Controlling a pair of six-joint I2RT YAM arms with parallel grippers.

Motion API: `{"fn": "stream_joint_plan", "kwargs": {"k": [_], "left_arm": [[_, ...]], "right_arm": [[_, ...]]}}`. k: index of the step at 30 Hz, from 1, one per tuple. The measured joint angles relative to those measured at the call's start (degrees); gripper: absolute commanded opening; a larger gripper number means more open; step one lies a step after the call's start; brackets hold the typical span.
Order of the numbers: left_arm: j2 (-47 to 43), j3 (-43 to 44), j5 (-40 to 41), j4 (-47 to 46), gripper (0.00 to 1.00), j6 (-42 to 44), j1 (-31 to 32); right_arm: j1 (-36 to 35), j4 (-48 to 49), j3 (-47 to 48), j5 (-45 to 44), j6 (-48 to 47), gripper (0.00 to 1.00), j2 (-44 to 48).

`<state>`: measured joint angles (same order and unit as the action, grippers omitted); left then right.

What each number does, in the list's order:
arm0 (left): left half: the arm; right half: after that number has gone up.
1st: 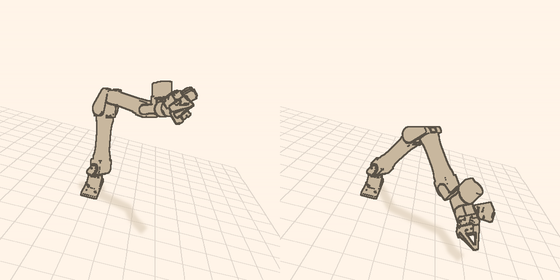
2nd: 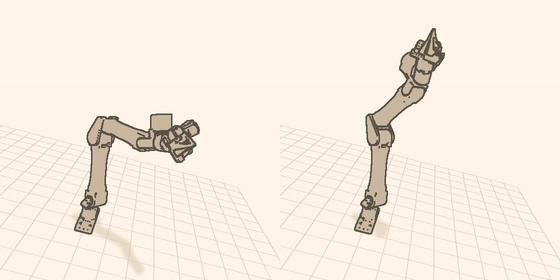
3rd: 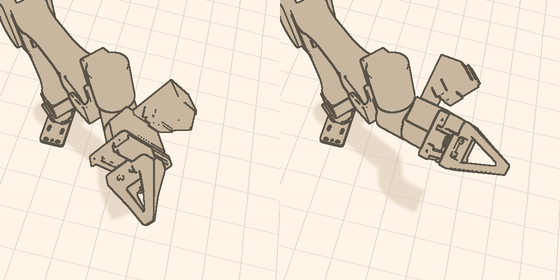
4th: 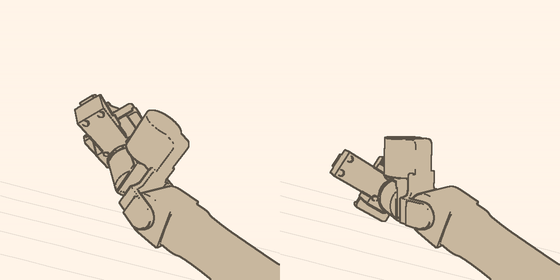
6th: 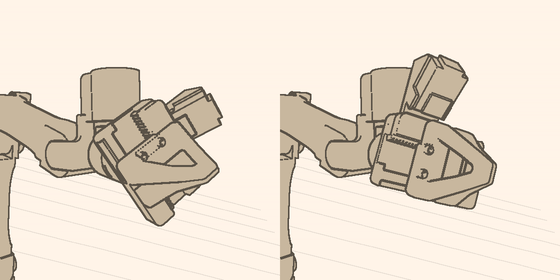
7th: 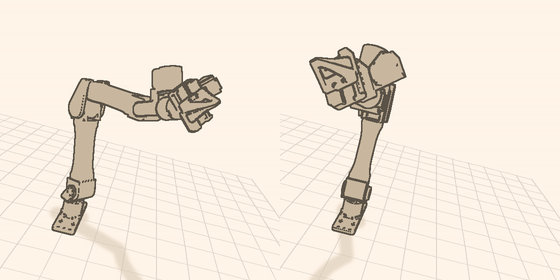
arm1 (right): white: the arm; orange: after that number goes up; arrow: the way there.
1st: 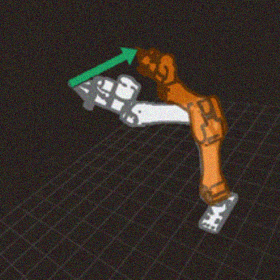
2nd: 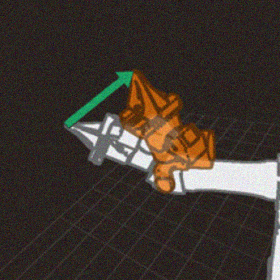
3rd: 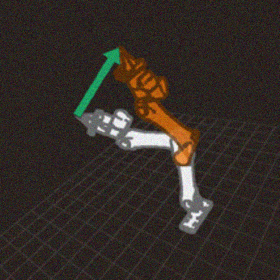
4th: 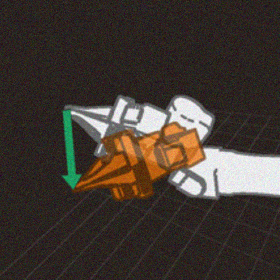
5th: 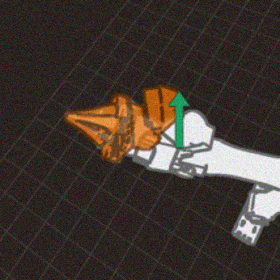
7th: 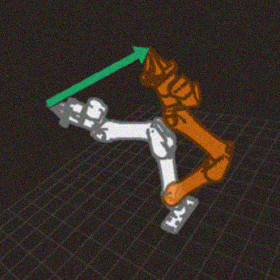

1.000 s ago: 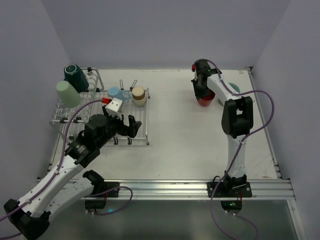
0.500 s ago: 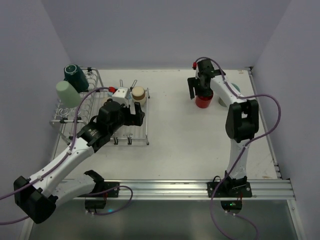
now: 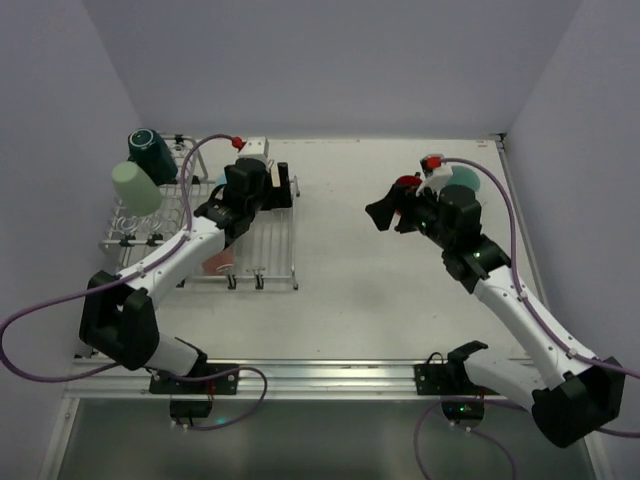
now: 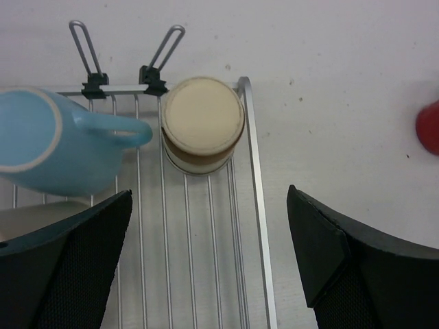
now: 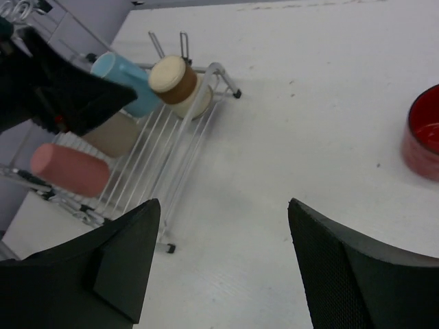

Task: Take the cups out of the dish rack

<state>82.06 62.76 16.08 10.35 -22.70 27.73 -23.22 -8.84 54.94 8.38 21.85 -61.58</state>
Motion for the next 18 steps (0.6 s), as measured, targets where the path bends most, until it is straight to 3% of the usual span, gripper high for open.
{"fn": "stream_joint_plan", "kwargs": {"k": [6,18], "left_arm": [[7.8,6.2,-0.1,-1.7,0.96,2.5,-2.0],[18.8,13.1,0.2,-1.7,0.95,4.9,-2.2]], "right_arm": [[-1.9,9.7,-15.8,3.3,8.2,0.76,6.6],[-2.0,13.1,-16.4,5.4,9.1,0.77,10.4]]}}
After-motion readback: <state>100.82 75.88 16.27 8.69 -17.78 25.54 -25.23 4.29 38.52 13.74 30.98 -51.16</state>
